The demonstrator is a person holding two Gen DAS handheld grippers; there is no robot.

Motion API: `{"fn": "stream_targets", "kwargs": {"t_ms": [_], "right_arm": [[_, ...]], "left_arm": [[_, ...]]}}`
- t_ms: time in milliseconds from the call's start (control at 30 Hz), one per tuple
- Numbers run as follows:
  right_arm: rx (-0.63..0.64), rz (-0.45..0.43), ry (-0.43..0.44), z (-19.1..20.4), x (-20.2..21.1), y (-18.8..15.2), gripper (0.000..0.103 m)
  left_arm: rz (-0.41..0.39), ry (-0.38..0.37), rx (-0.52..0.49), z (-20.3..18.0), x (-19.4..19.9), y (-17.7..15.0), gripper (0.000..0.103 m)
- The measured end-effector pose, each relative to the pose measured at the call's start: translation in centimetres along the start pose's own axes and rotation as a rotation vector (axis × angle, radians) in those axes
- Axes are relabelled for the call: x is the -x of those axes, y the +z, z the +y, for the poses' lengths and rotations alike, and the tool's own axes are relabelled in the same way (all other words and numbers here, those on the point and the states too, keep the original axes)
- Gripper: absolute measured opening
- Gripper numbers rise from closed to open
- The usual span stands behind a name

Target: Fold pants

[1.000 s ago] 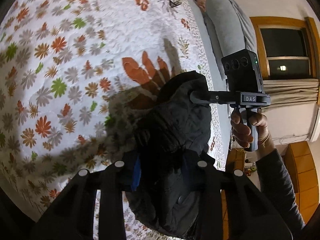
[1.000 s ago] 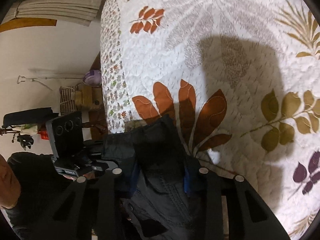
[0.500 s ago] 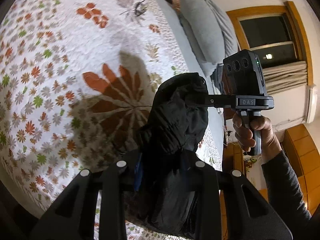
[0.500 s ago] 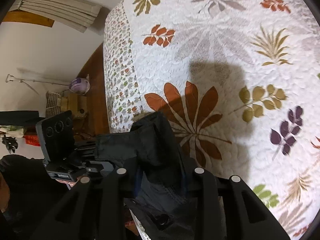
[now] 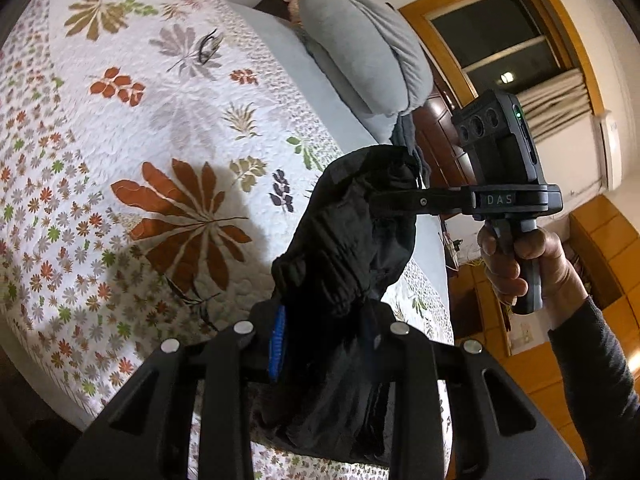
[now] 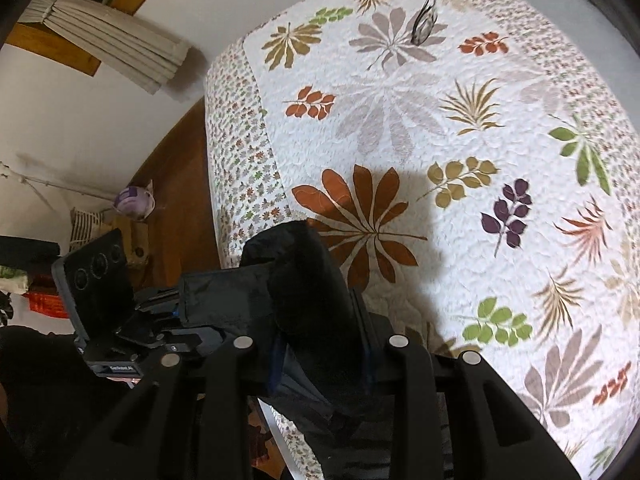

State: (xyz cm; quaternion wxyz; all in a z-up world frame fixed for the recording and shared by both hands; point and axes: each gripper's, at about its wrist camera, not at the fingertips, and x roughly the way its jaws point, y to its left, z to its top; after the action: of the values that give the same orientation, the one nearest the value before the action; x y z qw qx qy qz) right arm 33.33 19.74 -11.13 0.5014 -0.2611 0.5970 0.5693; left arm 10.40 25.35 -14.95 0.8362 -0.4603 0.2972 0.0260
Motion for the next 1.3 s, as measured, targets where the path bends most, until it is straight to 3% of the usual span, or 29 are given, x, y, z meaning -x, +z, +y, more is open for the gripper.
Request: {"fn": "stream_targets", "kwargs": {"t_ms": [700, 1300], "right_arm": [[-0.069, -0.155, -0.106, 2.0, 7.9, -7.6, 0.030], [-0.127, -0.277, -0.147, 1.9, 12.7, -14.1, 0.030]], "left_arm": [[0.013, -0.026, -0.179, -8.5, 1.4, -2.5, 0.027], [0.050, -0.021, -0.342, -15.0, 1.2, -4.5, 0.027]]}}
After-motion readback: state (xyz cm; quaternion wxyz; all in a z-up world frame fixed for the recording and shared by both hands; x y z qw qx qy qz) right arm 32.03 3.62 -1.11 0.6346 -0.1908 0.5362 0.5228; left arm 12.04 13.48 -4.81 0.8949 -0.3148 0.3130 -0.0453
